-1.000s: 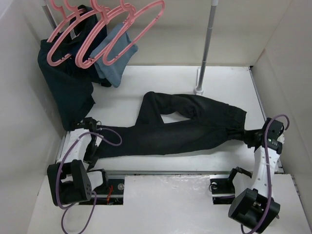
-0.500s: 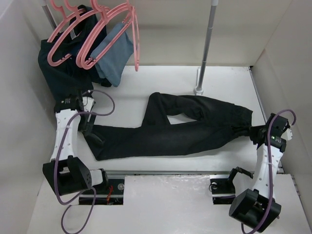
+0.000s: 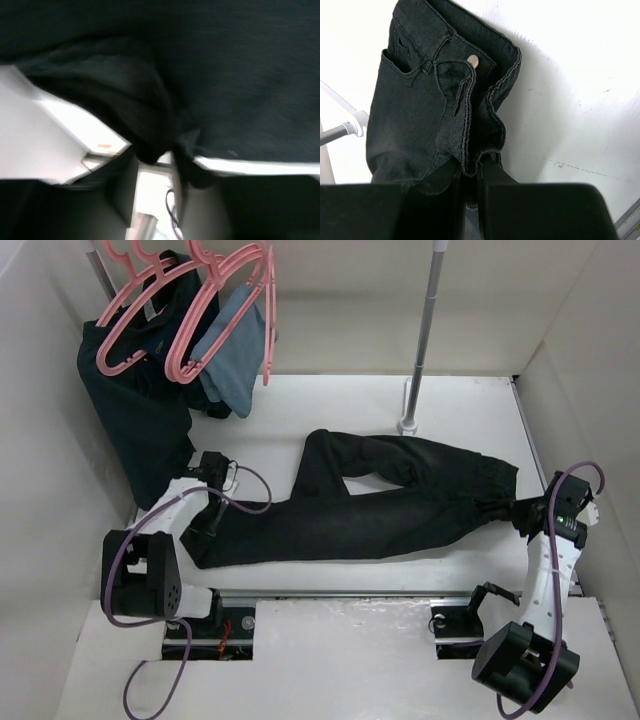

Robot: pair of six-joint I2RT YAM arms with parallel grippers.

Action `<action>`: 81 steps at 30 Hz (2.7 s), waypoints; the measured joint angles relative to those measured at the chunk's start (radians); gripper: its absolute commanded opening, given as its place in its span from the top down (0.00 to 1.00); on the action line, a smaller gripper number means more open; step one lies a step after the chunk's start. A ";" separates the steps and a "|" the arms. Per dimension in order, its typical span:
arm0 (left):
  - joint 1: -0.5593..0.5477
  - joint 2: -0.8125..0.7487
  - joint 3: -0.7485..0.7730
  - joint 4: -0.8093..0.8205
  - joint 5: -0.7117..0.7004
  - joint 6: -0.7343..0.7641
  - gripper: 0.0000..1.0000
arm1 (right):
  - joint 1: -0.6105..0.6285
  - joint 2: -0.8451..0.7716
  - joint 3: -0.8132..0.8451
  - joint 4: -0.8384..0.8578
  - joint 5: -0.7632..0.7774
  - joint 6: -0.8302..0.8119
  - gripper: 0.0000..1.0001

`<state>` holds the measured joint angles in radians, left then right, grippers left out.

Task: Place the trousers on the hanger
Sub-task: Flatten out the trousers at the center of the board.

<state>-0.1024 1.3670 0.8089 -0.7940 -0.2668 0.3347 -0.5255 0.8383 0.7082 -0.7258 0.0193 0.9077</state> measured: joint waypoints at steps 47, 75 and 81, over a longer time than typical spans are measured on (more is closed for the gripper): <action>-0.629 0.530 0.808 0.145 0.255 -0.086 0.20 | 0.583 0.548 0.650 -0.079 0.462 -0.253 0.00; -0.587 0.730 0.809 0.187 0.225 -0.172 1.00 | 0.256 1.249 0.877 0.015 0.166 -0.311 0.56; -0.588 0.737 0.893 0.119 0.220 -0.156 1.00 | 0.231 1.249 0.877 0.013 0.129 -0.349 1.00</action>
<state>-0.6907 2.1040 1.7016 -0.6754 -0.0463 0.1787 -0.2943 2.0876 1.5848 -0.7124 0.1482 0.5587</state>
